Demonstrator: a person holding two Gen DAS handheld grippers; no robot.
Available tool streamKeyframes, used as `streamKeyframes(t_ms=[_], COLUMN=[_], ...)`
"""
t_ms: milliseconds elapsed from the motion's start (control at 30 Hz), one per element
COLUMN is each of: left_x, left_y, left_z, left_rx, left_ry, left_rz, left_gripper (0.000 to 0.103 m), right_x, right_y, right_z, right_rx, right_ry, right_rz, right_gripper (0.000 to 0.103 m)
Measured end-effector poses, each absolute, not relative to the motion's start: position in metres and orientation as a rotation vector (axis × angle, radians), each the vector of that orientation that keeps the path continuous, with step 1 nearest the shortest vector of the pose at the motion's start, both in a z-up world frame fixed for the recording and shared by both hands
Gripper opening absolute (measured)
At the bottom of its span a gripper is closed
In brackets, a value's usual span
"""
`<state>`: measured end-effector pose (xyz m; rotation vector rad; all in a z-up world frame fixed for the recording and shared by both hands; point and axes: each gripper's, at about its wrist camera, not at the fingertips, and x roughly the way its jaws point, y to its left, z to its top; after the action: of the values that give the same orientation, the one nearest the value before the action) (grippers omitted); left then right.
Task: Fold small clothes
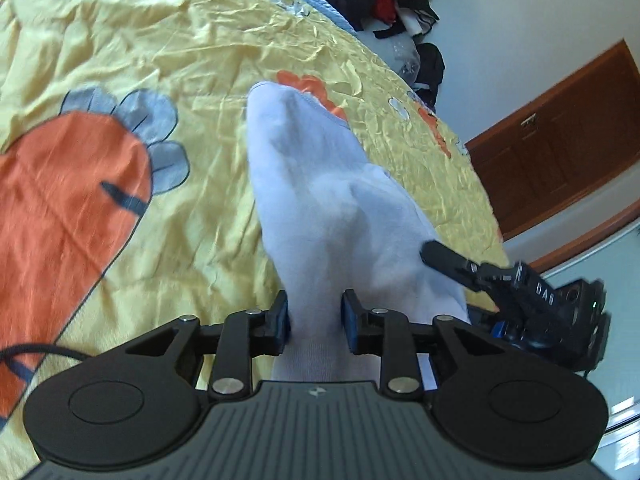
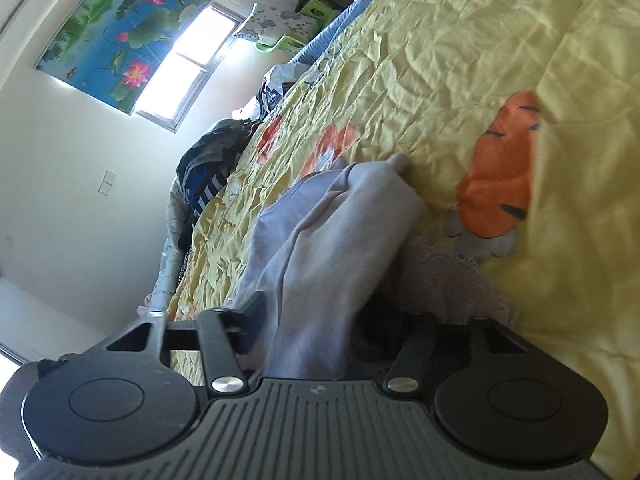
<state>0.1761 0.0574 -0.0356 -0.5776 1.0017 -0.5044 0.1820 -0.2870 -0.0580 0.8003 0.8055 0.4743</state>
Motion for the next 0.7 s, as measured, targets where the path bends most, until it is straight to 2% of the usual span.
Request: streamKeyframes(t_ms=[33, 67, 100, 200, 233, 267, 333, 433, 467, 500, 533, 633, 700], left_x=[0.174, 0.171, 0.167, 0.157, 0.154, 0.152, 0.152, 0.146, 0.144, 0.142, 0.138, 0.130, 0.126], left_y=[0.059, 0.061, 0.061, 0.056, 0.053, 0.052, 0.055, 0.058, 0.056, 0.054, 0.050, 0.041, 0.037], left_z=[-0.037, -0.039, -0.042, -0.044, -0.043, -0.041, -0.040, -0.033, -0.032, -0.030, -0.028, -0.019, -0.015], left_rx=[-0.587, -0.593, -0.604, -0.573, -0.536, -0.509, -0.531, -0.518, -0.492, -0.464, -0.418, -0.341, -0.318], left_ry=[1.008, 1.018, 1.025, 1.008, 0.994, 0.989, 0.995, 0.985, 0.983, 0.980, 0.969, 0.936, 0.925], left_rz=[-0.512, -0.522, -0.543, -0.580, -0.571, -0.552, -0.538, -0.528, -0.520, -0.511, -0.500, -0.464, -0.445], left_gripper=[0.037, 0.048, 0.053, 0.050, 0.046, 0.033, 0.027, 0.024, 0.024, 0.024, 0.024, 0.025, 0.026], right_x=[0.176, 0.171, 0.166, 0.149, 0.143, 0.139, 0.138, 0.128, 0.123, 0.116, 0.108, 0.082, 0.070], right_y=[-0.290, -0.293, -0.295, -0.295, -0.294, -0.292, -0.288, -0.283, -0.277, -0.271, -0.265, -0.247, -0.233], right_z=[-0.056, -0.055, -0.055, -0.060, -0.060, -0.058, -0.053, -0.040, -0.034, -0.028, -0.021, -0.002, 0.002], right_rx=[0.781, 0.761, 0.746, 0.723, 0.700, 0.667, 0.611, 0.528, 0.451, 0.379, 0.326, 0.212, 0.199], right_ry=[0.803, 0.802, 0.806, 0.822, 0.810, 0.804, 0.814, 0.768, 0.750, 0.720, 0.673, 0.523, 0.507], right_rz=[0.473, 0.479, 0.489, 0.556, 0.571, 0.552, 0.488, 0.430, 0.381, 0.317, 0.238, 0.198, 0.301], right_gripper=[0.064, 0.066, 0.068, 0.073, 0.072, 0.067, 0.031, 0.029, 0.029, 0.043, 0.060, 0.059, 0.059])
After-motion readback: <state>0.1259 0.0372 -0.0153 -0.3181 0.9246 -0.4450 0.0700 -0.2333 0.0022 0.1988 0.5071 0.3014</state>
